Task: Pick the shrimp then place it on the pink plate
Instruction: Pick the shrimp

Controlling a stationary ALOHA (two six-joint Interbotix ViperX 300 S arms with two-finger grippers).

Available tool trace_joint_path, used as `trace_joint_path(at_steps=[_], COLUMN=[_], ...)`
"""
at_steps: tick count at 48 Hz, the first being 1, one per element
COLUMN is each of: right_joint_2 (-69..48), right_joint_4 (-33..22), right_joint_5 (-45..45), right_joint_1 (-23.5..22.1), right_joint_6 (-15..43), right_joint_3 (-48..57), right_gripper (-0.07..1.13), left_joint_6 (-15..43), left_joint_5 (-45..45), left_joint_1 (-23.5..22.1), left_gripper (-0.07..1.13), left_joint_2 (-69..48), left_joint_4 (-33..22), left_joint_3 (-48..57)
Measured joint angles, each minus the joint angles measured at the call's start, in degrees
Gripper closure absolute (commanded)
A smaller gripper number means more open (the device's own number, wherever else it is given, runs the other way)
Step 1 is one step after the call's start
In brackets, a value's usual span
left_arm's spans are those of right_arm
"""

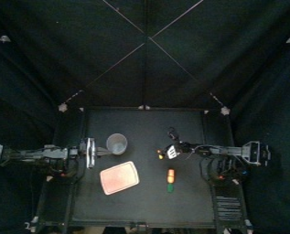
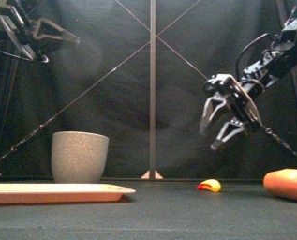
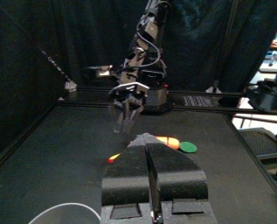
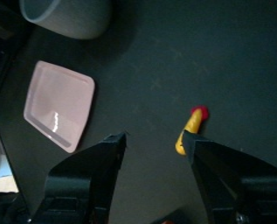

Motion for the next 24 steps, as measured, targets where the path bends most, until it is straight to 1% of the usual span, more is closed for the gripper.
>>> trace_joint_path(at_steps=[7, 15, 24], right_joint_2=[4.2, 8.7, 13.8], right_joint_4=[-0.1, -0.5, -1.0], right_joint_5=[3.8, 4.6, 6.3], right_joint_1=[-1.3, -2.5, -2.5], right_joint_6=[0.1, 0.2, 0.2], right_joint_3=[-1.4, -3.0, -5.7], right_gripper=[0.17, 0.17, 0.17], left_joint_6=[0.0, -0.1, -0.1], left_joint_5=[-0.1, -0.1, -0.1], left_joint_1=[0.0, 0.0, 0.0], left_gripper=[1.07, 1.07, 1.07], left_joint_2=[0.0, 0.0, 0.0], left_joint_4=[0.0, 0.0, -0.4], left_joint_3=[0.2, 0.3, 0.3])
